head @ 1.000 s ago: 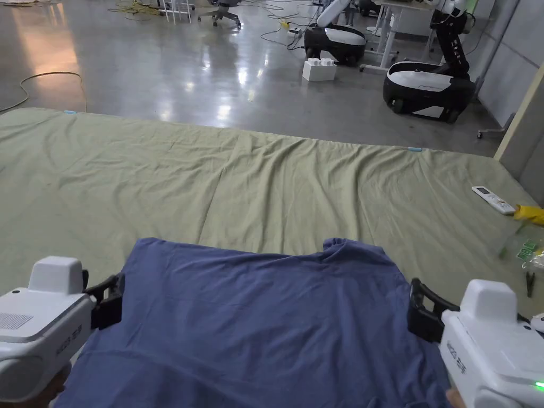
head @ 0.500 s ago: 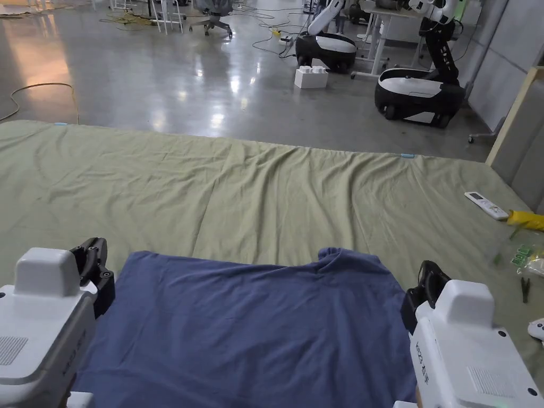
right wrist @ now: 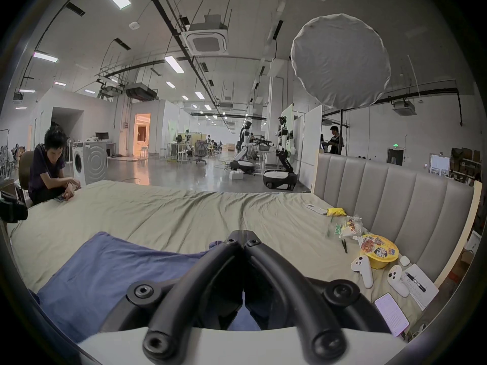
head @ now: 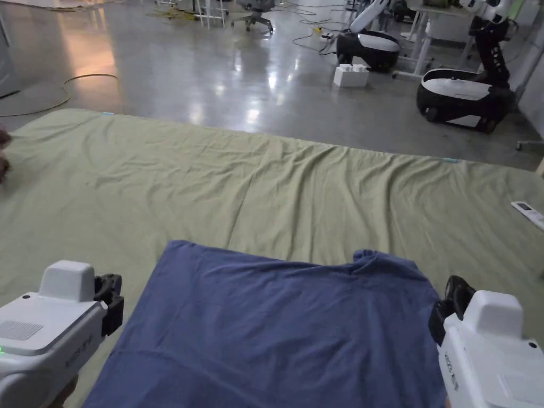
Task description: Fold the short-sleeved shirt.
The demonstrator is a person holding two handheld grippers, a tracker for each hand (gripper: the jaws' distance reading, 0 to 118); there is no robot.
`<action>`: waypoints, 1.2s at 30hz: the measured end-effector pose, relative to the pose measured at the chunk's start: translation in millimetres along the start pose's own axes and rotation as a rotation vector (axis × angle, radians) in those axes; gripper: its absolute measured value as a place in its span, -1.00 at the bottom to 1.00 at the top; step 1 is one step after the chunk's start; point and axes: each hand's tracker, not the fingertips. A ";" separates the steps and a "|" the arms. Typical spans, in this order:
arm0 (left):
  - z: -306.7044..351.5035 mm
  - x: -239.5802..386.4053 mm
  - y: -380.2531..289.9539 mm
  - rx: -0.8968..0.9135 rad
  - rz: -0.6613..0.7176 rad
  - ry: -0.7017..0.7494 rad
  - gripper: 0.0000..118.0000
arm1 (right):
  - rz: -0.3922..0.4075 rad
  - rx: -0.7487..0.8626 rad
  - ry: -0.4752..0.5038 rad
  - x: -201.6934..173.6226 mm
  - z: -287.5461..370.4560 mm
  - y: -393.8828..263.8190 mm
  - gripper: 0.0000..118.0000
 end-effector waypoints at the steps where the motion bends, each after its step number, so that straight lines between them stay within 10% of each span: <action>1: 0.8 -7.4 -7.0 -0.054 0.005 -0.011 -0.94 | 0.003 -0.010 0.003 -0.4 -0.4 -2.6 -0.99; 6: 4.1 -35.3 -48.6 -0.297 0.069 -0.056 -0.91 | 0.020 -0.068 0.016 -2.4 -3.2 -15.6 -0.99; 13: -10.1 -45.3 -98.4 -0.526 0.152 -0.065 0.00 | 0.018 -0.130 0.026 -4.4 -4.7 -29.6 -0.99; 24: -39.9 -29.4 -126.2 -0.612 0.067 0.008 -0.04 | 0.046 -0.178 0.019 1.2 0.0 -44.4 -0.99; 28: -40.7 -25.7 -121.7 -0.605 0.095 -0.068 -0.84 | 0.040 -0.203 0.014 7.8 2.2 -51.6 -0.99; 36: -32.4 -23.0 -118.5 -0.598 0.068 -0.061 -0.89 | 0.026 -0.323 0.014 51.3 23.6 -57.8 -0.91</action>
